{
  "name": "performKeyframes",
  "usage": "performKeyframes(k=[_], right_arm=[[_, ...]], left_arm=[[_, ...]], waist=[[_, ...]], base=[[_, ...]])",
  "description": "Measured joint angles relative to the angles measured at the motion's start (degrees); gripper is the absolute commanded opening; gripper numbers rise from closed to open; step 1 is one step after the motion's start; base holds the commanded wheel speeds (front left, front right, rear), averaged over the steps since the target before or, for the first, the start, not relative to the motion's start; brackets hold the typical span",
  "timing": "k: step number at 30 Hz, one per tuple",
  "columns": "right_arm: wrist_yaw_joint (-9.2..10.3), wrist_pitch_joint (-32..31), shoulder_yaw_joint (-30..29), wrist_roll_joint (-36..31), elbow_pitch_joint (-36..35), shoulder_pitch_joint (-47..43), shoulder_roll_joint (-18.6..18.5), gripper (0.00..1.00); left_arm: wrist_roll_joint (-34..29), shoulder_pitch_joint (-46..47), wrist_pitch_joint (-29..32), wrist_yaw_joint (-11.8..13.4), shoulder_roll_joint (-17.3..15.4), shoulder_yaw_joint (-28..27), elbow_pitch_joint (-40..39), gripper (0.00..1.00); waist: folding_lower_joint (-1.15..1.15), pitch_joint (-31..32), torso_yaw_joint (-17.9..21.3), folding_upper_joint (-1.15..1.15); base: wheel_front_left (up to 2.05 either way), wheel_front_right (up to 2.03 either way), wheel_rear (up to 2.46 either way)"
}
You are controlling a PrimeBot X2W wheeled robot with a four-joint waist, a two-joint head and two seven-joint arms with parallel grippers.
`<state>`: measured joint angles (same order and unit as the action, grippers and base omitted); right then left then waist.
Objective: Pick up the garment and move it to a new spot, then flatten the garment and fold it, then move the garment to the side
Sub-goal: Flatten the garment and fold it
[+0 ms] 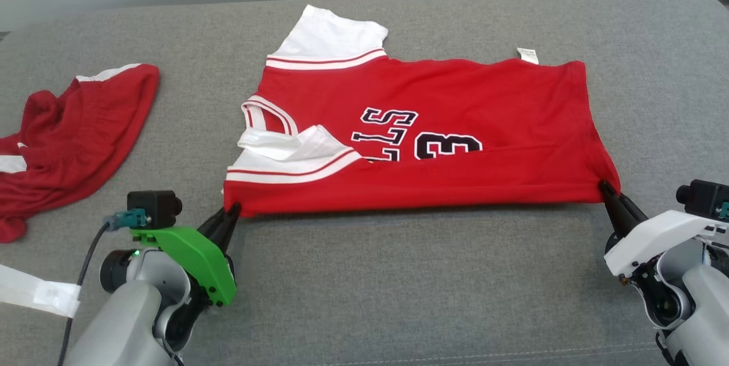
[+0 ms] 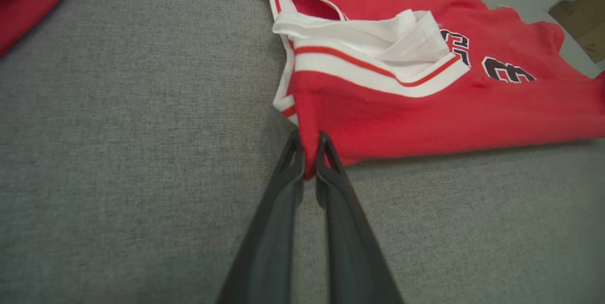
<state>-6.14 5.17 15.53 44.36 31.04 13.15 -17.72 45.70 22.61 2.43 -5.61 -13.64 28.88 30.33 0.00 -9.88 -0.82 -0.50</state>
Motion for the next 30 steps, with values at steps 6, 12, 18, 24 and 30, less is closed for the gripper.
performKeyframes(k=[6,12,18,24,30], right_arm=[[-0.01,-1.91,1.23,-1.12,-1.62,-2.15,-2.11,0.00],[-0.05,-4.08,1.46,-1.00,-3.23,-5.49,-3.53,0.00],[-0.05,-5.70,0.59,0.80,-4.37,-9.40,-4.16,0.00],[0.14,-6.55,-0.20,2.18,-6.19,-12.64,-4.20,0.00],[0.67,-7.65,-0.60,3.03,-8.17,-14.61,-4.43,0.00]], left_arm=[[-0.29,-4.43,-0.03,0.19,0.11,0.90,-1.88,0.00],[0.41,-8.09,0.57,1.15,0.18,1.12,-4.23,0.00],[1.46,-12.33,1.57,2.12,0.22,1.42,-7.08,0.00],[2.02,-15.38,2.58,3.65,0.00,1.68,-10.37,0.00],[2.18,-17.33,3.09,4.70,-0.49,1.56,-13.25,0.00]], waist=[[0.00,2.31,-1.18,0.00],[0.00,3.78,-2.68,0.00],[0.00,4.99,-4.19,0.00],[0.00,5.48,-5.44,0.00],[0.00,5.44,-5.71,0.00]], base=[[0.00,0.00,0.00],[0.00,0.00,0.00],[0.00,0.00,0.00],[0.00,0.00,0.00],[0.00,0.00,0.00]])
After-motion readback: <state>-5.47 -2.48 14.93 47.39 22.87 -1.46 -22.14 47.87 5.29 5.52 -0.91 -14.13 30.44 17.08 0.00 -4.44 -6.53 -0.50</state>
